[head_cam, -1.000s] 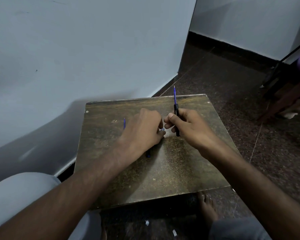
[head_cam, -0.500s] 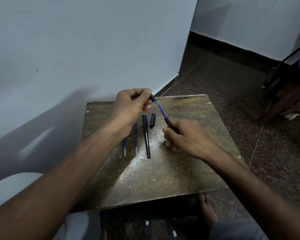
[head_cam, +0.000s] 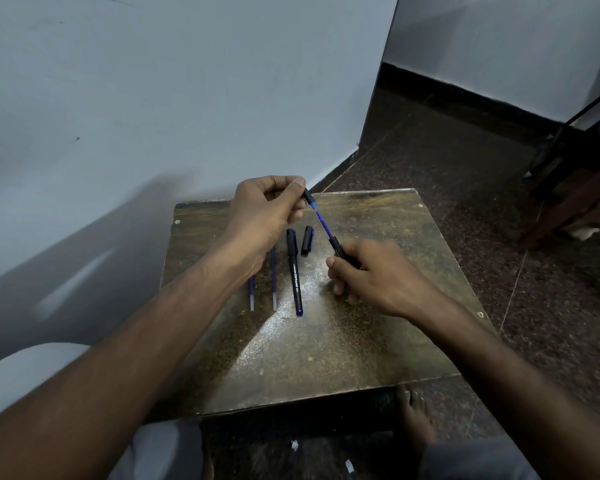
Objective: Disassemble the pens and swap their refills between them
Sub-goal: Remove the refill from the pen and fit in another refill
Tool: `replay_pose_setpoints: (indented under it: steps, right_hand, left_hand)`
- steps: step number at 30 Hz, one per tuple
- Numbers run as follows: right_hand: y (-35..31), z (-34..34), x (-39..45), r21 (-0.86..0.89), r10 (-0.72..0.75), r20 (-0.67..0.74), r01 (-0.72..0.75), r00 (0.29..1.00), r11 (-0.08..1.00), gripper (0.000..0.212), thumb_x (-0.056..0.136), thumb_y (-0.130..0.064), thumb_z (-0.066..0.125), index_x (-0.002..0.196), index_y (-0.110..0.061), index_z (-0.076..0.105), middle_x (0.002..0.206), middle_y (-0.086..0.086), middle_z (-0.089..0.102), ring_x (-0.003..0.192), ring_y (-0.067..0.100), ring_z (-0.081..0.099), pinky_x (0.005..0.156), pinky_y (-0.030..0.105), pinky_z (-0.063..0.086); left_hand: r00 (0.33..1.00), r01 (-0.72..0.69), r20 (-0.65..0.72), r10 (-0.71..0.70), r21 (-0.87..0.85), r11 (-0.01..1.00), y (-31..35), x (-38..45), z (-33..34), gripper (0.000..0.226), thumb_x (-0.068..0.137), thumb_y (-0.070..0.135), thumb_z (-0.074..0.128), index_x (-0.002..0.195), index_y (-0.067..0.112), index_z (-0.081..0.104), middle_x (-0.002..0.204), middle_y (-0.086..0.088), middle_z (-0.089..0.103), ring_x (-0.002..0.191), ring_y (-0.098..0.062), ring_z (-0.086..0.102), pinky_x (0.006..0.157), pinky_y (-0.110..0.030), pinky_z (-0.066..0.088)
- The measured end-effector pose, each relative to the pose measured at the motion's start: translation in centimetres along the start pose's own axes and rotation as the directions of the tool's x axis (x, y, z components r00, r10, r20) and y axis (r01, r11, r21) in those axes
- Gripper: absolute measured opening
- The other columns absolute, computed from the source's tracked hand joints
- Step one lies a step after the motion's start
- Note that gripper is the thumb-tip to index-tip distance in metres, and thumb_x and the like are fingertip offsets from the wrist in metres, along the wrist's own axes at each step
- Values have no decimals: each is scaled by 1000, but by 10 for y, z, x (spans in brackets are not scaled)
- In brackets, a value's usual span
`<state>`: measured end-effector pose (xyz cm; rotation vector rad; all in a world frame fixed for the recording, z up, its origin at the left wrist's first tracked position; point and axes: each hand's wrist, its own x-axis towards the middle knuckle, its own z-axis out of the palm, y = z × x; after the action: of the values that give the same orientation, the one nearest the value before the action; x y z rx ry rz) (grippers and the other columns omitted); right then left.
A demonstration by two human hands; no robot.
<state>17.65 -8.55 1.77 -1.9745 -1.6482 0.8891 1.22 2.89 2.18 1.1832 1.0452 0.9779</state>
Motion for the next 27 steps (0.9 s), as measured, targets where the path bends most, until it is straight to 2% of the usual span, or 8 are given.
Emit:
replay_pose_setpoints:
  steps: [5, 8, 10, 12, 17, 20, 24, 27]
  right_hand:
    - [1, -1, 1, -4, 6, -26, -6, 1000, 1000, 25, 111, -34, 59, 92, -24, 71, 75, -2, 80, 52, -2, 70, 52, 12, 49]
    - [2, -3, 2, -51, -5, -112, -1, 994, 999, 22, 110, -37, 61, 97, -25, 75, 80, -2, 81, 64, 8, 75, 56, 19, 49]
    - [2, -5, 3, -61, -21, -168, 11, 986, 998, 21, 109, -38, 63, 100, -24, 76, 81, -5, 81, 64, 4, 73, 54, 14, 46]
    - [1, -5, 3, -6, -36, -213, 36, 976, 999, 12, 107, -35, 67, 103, -26, 73, 80, -8, 79, 63, -6, 71, 53, 6, 46]
    - [4, -3, 1, 155, -62, -386, 131, 920, 979, 13, 100, -22, 79, 106, -17, 69, 82, -5, 79, 65, -3, 73, 56, 11, 53]
    - [4, 0, 2, 159, -78, -397, 153, 915, 975, 8, 102, -23, 76, 103, -19, 70, 80, -6, 81, 63, 0, 74, 56, 11, 52]
    - [6, 3, 4, 216, -50, -372, 139, 927, 966, 7, 108, -26, 68, 102, -24, 72, 81, -8, 81, 62, 1, 71, 58, 11, 50]
    - [9, 3, 4, 351, 24, -340, 103, 940, 931, 22, 113, -31, 56, 105, -25, 76, 84, -6, 79, 69, 6, 64, 66, 24, 50]
  left_hand:
    - [997, -20, 70, 13, 107, 994, -6, 0, -3, 13, 103, 29, 77, 108, 17, 81, 86, -1, 80, 80, -6, 74, 86, -27, 67]
    - [993, -56, 113, 35, 188, 981, -10, -3, 2, 13, 100, 36, 80, 104, 24, 82, 81, 3, 81, 74, -2, 73, 76, -21, 63]
    - [993, -70, 110, 51, 178, 982, -10, -5, 5, 12, 99, 39, 81, 102, 27, 82, 79, 6, 81, 72, -1, 73, 74, -20, 61]
    - [992, -89, 101, 70, 199, 976, -9, -5, 5, 12, 99, 42, 80, 101, 30, 81, 84, 5, 83, 75, 0, 75, 72, -18, 61]
    - [994, -86, 87, 71, 191, 978, -6, -6, 4, 15, 100, 45, 78, 104, 31, 81, 103, -6, 84, 82, -4, 75, 74, -24, 63]
    - [993, -97, 82, 81, 215, 972, -7, -6, 4, 15, 99, 47, 78, 103, 34, 81, 103, -2, 86, 83, -1, 76, 73, -21, 62]
    - [994, -51, 105, 37, 138, 989, -8, -7, 3, 22, 96, 47, 82, 106, 27, 84, 95, -3, 82, 79, -11, 66, 66, -20, 57]
    - [992, -21, 126, 9, 91, 996, -8, -6, 4, 22, 93, 44, 85, 105, 26, 86, 89, 6, 78, 78, -8, 62, 65, -20, 54]
